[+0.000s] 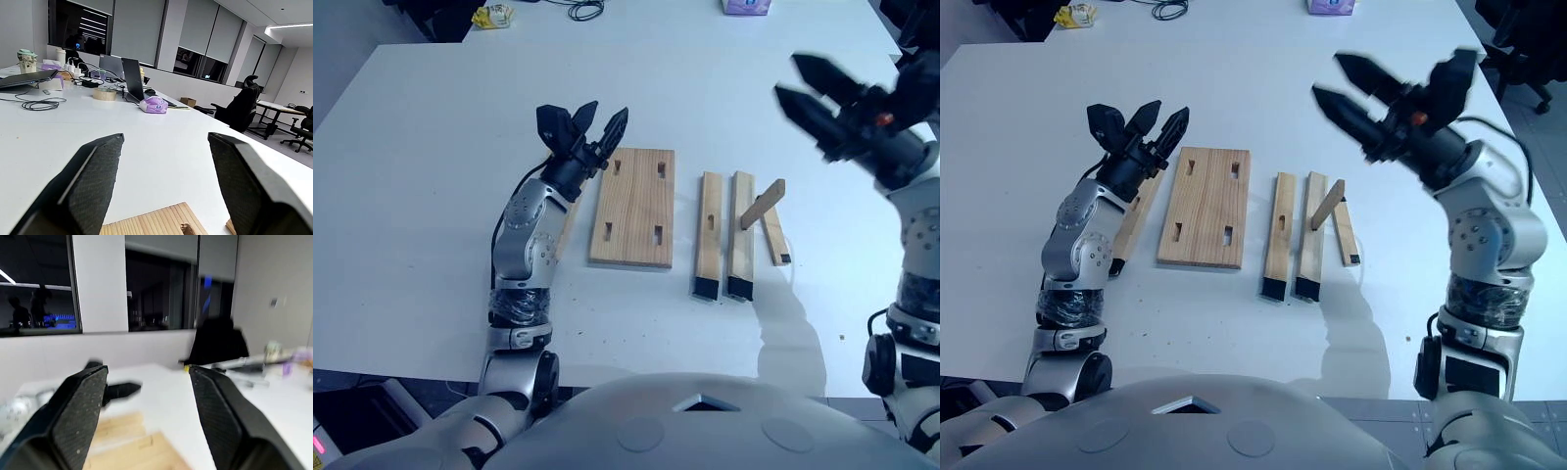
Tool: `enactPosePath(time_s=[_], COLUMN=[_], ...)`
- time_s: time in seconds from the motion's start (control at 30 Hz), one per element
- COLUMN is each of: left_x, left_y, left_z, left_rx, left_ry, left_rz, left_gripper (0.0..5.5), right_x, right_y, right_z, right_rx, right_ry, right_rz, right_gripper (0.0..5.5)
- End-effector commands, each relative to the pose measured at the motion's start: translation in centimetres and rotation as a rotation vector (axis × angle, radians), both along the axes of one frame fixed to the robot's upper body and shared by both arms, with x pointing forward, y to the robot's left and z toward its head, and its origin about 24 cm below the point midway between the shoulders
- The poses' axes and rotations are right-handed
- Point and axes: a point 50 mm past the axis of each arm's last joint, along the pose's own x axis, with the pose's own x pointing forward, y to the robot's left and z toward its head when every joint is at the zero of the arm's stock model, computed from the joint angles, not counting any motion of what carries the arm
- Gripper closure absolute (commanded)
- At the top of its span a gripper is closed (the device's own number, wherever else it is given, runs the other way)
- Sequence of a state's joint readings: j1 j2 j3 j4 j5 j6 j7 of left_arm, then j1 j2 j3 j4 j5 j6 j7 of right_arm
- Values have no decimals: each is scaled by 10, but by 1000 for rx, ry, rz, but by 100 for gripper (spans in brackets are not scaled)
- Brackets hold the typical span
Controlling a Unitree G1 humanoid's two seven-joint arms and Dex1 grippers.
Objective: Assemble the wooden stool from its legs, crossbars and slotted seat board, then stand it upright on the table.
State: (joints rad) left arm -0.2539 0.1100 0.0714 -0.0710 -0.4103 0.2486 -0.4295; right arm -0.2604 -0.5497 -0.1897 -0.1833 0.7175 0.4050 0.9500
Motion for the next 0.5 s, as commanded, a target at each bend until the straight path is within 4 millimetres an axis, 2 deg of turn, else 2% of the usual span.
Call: enactPosePath(time_s=[0.03, 0.07, 0.13, 0.3, 0.5], left_x=[1, 1, 1, 1, 2], left_y=[-1, -1, -1, 3, 1], left_z=[-1, 0, 0, 1, 3], left_rx=[10, 11, 14, 19, 1], left_ry=[13, 14, 15, 17, 8], left_rz=[-9, -12, -16, -8, -3], left_gripper=[231, 231, 231, 231, 231], right_x=[0, -2, -4, -3, 1], right_y=[2, 3, 8, 17, 5], right_z=[-81, -93, -96, -56, -9], right_rx=[-286, -296, -249, -19, 162], right_ry=[200, 225, 230, 141, 49], right_rz=[-109, -122, -123, -34, -35], right_gripper=[244, 244, 244, 244, 244])
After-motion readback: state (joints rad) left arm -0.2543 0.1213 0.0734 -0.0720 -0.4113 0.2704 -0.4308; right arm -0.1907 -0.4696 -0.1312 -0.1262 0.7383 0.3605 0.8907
